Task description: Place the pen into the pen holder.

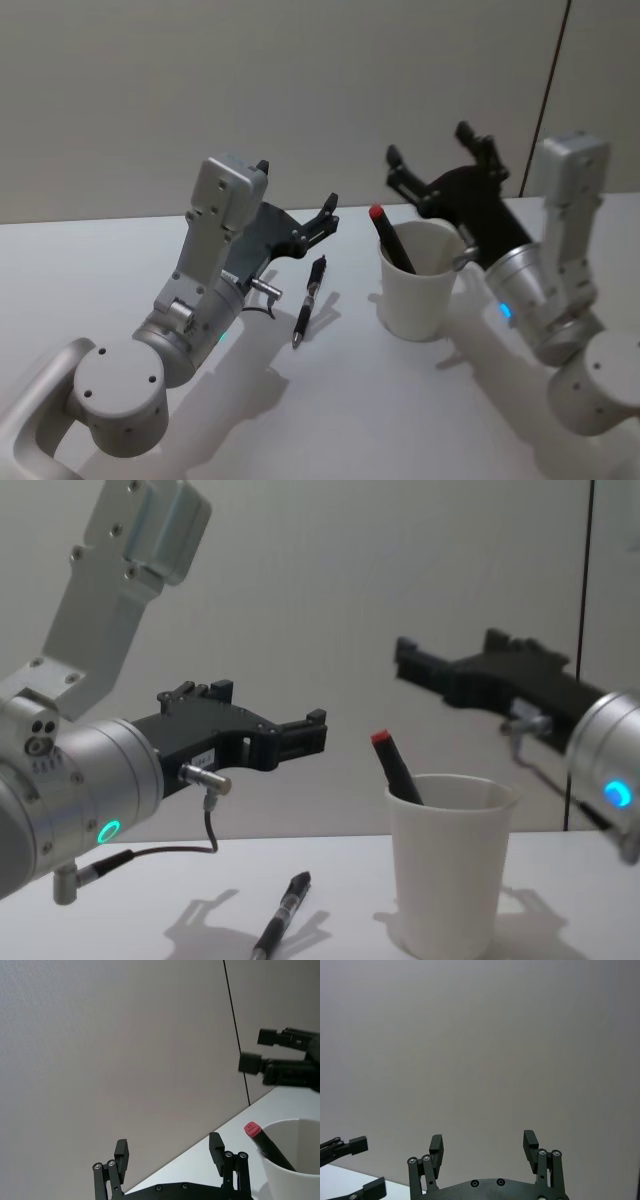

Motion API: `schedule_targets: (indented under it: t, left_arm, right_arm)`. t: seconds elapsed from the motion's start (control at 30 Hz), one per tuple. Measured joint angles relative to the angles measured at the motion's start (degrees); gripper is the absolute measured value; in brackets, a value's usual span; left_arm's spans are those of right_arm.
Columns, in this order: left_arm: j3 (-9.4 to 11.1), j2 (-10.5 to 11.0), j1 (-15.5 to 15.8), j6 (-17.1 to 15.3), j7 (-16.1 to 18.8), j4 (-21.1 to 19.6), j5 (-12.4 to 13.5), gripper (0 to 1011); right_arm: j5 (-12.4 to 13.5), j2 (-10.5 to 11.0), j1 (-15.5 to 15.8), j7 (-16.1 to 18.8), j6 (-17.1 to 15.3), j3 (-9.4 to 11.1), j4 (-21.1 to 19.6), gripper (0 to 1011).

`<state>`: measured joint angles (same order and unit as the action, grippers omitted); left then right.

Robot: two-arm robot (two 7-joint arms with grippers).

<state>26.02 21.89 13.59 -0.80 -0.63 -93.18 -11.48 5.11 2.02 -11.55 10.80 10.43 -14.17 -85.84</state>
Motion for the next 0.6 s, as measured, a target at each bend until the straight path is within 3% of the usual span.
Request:
schedule_targets:
  t: [0.23,0.37,0.4,0.6]
  left_arm:
    - [0.0,0.0,0.0,0.0,0.0,0.0,0.0,1001]
    - [0.0,0.0,0.0,0.0,0.0,0.0,0.0,1001]
    - [0.0,0.0,0.0,0.0,0.0,0.0,0.0,1001]
    - [0.0,0.0,0.0,0.0,0.0,0.0,0.0,1001]
  right_arm:
    - [4.2,2.8,0.4,1.7,-2.8,2.7,-3.3,1002]
    - [8.3,6.4,1.4,3.9,-6.5,5.7,-6.4,1002]
    - [8.3,6.4,1.4,3.9,-6.5,5.7,-6.4,1001]
    - [12.1,11.4,3.4,8.3,-11.6,9.4,-9.8,1002]
